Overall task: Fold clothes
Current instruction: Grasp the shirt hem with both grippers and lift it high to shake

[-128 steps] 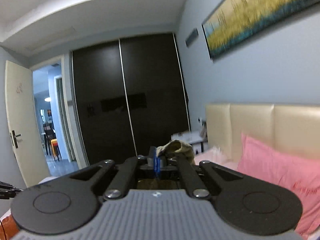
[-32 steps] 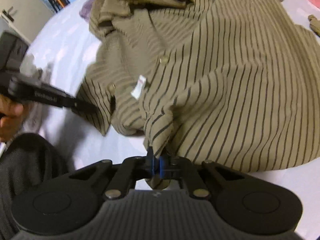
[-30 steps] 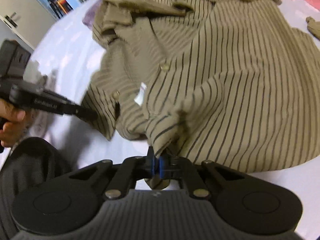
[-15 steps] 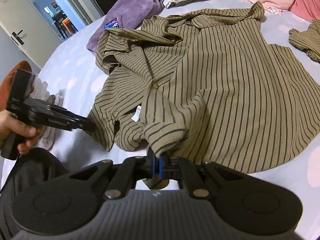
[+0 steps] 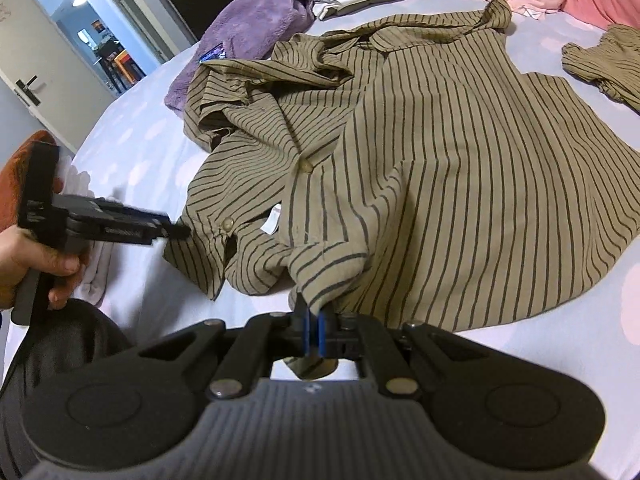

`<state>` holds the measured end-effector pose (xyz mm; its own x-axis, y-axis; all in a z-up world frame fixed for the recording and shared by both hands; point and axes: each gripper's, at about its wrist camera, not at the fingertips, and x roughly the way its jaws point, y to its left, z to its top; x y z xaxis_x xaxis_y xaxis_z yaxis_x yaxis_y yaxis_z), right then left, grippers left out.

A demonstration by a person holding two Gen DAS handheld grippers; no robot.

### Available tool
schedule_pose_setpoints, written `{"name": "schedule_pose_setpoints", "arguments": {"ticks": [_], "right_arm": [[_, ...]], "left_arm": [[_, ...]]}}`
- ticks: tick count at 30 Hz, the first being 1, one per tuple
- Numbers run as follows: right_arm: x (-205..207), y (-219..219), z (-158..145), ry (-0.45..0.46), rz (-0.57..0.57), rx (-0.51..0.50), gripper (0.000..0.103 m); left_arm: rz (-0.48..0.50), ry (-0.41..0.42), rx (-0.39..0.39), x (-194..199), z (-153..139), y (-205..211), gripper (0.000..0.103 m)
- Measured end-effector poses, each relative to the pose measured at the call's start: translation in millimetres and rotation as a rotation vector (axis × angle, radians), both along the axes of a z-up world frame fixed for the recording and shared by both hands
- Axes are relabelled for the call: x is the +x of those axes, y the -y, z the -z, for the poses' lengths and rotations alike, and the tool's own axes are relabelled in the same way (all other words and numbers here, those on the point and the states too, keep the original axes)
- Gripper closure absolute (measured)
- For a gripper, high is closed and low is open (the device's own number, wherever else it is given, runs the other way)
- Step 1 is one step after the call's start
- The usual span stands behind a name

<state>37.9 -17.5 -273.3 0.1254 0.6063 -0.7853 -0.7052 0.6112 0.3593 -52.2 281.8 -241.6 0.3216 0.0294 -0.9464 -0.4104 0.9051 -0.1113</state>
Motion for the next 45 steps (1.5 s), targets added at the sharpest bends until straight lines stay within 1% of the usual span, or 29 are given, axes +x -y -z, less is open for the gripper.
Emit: {"name": "schedule_pose_setpoints", "arguments": {"ticks": [1, 2, 3, 5, 7, 11, 13, 15, 19, 23, 27, 29, 33, 36, 38, 41, 43, 45], "right_arm": [[-1, -1, -2, 0.001, 0.003, -0.006, 0.098], [-2, -2, -3, 0.001, 0.006, -0.012, 0.098], [-2, -3, -6, 0.006, 0.011, -0.02, 0.098], [-2, -2, -15, 0.021, 0.026, -0.031, 0.098], [2, 2, -30, 0.038, 0.049, -0.029, 0.098], [15, 10, -68, 0.09, 0.091, -0.011, 0.098], [22, 14, -93, 0.129, 0.107, 0.005, 0.098], [27, 21, -121, 0.172, 0.128, 0.036, 0.098], [42, 40, -194, 0.271, 0.147, 0.126, 0.098], [47, 61, -273, 0.382, 0.145, 0.23, 0.099], [39, 84, -352, 0.492, 0.127, 0.331, 0.099], [31, 96, -388, 0.546, 0.11, 0.361, 0.099], [12, 118, -452, 0.647, 0.074, 0.409, 0.099], [-2, 134, -485, 0.69, 0.054, 0.451, 0.099], [-14, 145, -503, 0.72, 0.038, 0.477, 0.099], [-34, 166, -523, 0.762, 0.018, 0.517, 0.099], [-44, 181, -534, 0.776, 0.013, 0.544, 0.099], [-51, 198, -541, 0.77, 0.015, 0.573, 0.099]], "left_arm": [[0.015, -0.012, -0.042, 3, 6, -2, 0.071], [0.028, -0.017, -0.085, 6, 11, -5, 0.089], [0.032, 0.013, -0.132, 5, 10, -6, 0.103], [0.042, 0.079, -0.219, 5, -4, -8, 0.103], [0.069, 0.152, -0.299, 6, -27, -10, 0.103], [0.105, 0.289, -0.389, 3, -89, -18, 0.103], [0.125, 0.353, -0.408, 1, -122, -24, 0.103], [0.148, 0.412, -0.399, 3, -160, -28, 0.103], [0.17, 0.562, -0.374, 10, -242, -30, 0.103], [0.202, 0.72, -0.323, 6, -326, -16, 0.103], [0.247, 0.845, -0.286, -4, -394, 3, 0.103], [0.27, 0.902, -0.266, -10, -426, 14, 0.103], [0.307, 0.993, -0.257, -25, -470, 40, 0.103], [0.339, 1.036, -0.242, -42, -497, 61, 0.103], [0.365, 1.063, -0.228, -55, -515, 75, 0.103], [0.406, 1.099, -0.202, -73, -533, 91, 0.103], [0.424, 1.111, -0.188, -76, -539, 99, 0.103], [0.429, 1.113, -0.176, -74, -546, 105, 0.103]]}}
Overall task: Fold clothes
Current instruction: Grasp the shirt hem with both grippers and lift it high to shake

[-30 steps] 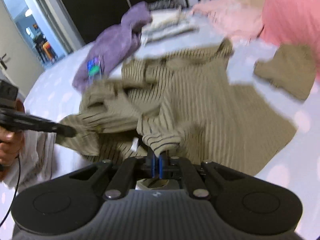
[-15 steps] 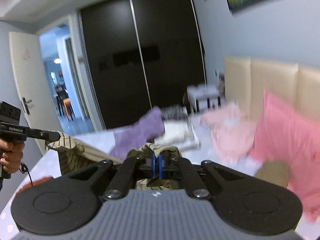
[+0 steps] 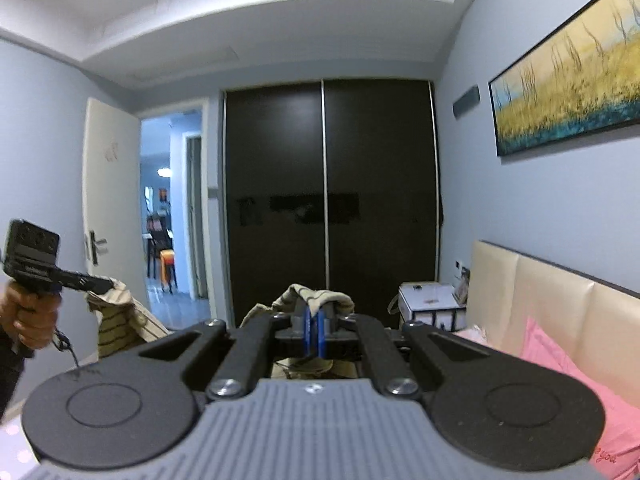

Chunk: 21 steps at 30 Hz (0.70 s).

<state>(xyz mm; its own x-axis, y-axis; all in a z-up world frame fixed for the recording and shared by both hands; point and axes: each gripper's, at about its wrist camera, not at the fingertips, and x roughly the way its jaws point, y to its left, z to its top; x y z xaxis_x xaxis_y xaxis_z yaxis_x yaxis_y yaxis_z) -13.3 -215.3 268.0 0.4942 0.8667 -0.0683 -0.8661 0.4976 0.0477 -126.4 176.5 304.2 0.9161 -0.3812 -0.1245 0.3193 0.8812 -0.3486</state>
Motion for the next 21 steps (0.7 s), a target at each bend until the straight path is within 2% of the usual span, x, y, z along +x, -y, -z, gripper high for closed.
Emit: {"name": "schedule_pose_setpoints", "arguments": {"ticks": [4, 9, 11, 16, 19, 21], "right_arm": [[-18, 31, -12, -0.008, 0.019, 0.017, 0.099], [-60, 68, -32, 0.054, 0.097, 0.009, 0.099], [-83, 82, -45, 0.097, 0.138, 0.013, 0.099], [-144, 109, -84, 0.228, 0.233, 0.019, 0.099], [-171, 114, -94, 0.27, 0.249, 0.018, 0.099], [-183, 107, -91, 0.267, 0.219, 0.002, 0.099]], "left_arm": [[0.0, -0.043, -0.002, 44, -12, 5, 0.103], [0.067, -0.077, 0.032, 134, -48, 38, 0.103], [0.111, -0.061, 0.049, 163, -70, 67, 0.103], [0.238, 0.037, 0.048, 209, -118, 126, 0.103], [0.266, 0.061, 0.055, 226, -133, 142, 0.103], [0.284, 0.075, 0.044, 239, -138, 143, 0.103]]}}
